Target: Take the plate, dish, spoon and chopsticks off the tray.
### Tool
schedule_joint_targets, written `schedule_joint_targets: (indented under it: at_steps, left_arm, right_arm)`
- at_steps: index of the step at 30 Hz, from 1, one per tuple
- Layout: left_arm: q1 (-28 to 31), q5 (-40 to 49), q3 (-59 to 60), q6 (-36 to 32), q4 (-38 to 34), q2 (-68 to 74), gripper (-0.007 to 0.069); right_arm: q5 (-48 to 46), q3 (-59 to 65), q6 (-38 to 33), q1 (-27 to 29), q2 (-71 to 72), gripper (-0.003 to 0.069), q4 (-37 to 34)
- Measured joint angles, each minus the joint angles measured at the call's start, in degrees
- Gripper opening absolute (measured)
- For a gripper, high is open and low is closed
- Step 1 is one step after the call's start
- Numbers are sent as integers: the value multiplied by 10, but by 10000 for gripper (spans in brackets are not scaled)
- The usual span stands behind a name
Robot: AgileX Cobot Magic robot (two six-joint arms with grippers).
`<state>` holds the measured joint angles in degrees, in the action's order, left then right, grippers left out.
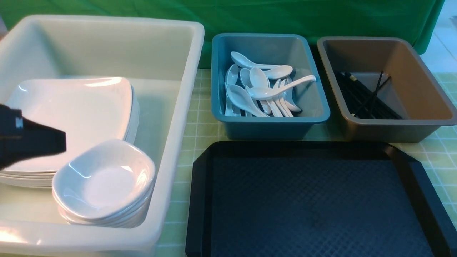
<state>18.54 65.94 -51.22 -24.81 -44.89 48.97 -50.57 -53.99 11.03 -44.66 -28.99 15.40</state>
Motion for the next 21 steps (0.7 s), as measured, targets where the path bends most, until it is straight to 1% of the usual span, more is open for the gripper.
schedule_joint_targets:
  at_steps: [8, 12, 17, 18, 19, 21]
  left_arm:
    - [0, 4, 8, -20, -5, -42, 1]
    - [0, 5, 8, -25, -6, -48, 1]
    - [0, 5, 8, -25, -6, -49, 1]
    - [0, 5, 8, -25, -6, -49, 1]
    - [0, 5, 8, -25, -6, -49, 1]
    - [0, 5, 8, -25, -5, -49, 1]
  right_arm:
    - [-8, 4, 0, 0, 0, 29, 0]
    - [12, 41, 0, 0, -1, 3, 0]
    - [131, 129, 0, 0, -1, 1, 0]
    - [192, 164, 0, 0, -1, 1, 0]
    - [219, 180, 1, 0, -1, 1, 0]
    - [324, 234, 2, 0, -1, 1, 0]
